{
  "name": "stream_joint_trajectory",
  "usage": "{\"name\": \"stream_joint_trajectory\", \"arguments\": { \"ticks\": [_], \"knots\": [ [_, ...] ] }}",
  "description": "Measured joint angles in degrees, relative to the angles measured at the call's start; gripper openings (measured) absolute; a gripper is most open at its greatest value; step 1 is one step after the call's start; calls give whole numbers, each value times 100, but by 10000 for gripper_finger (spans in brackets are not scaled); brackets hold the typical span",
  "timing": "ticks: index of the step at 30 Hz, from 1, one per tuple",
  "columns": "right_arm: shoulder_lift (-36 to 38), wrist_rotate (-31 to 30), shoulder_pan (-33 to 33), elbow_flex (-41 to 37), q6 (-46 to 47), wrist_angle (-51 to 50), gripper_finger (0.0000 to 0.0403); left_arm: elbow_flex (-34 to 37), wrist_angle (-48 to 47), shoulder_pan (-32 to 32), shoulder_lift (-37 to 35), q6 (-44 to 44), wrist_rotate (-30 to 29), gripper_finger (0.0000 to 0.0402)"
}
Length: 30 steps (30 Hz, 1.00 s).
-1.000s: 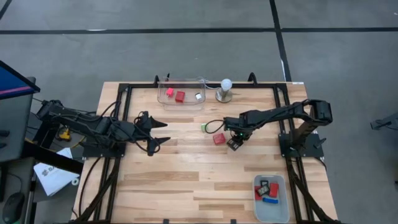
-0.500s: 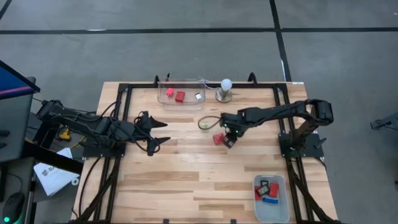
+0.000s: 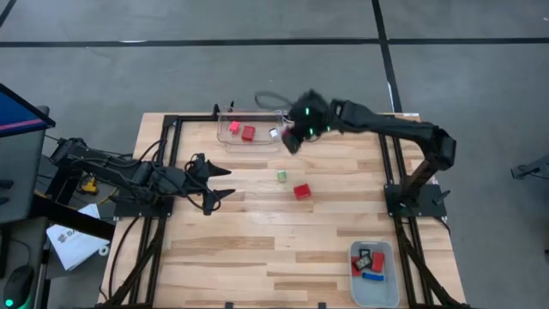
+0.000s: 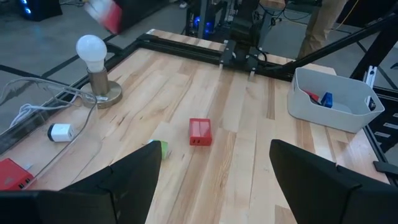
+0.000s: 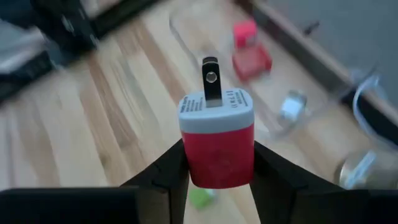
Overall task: Pick & Place Office items
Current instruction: Put the pink white charger adapter into the transparent bin
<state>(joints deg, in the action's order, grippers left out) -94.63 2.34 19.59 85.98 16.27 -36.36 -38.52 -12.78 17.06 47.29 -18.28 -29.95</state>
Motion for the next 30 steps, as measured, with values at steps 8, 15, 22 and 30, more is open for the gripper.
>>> {"name": "stream_joint_trajectory", "arguments": {
  "ticks": [8, 15, 22, 30],
  "knots": [
    [-1312, 1376, 615, 1613, -111, 126, 126, 0, -15, 2, 0, 36, 0, 296],
    [-2977, 1757, 757, 3199, -262, -783, 131, 0, -33, 2, 0, 44, 0, 296],
    [-4040, 1305, 1043, 4634, -783, -2458, 130, 0, -176, 1, 0, 21, 1, 296],
    [-4328, 849, 1248, 4845, -1156, -3057, 130, 0, -120, -4, 0, 45, -2, 296]
  ]
}}
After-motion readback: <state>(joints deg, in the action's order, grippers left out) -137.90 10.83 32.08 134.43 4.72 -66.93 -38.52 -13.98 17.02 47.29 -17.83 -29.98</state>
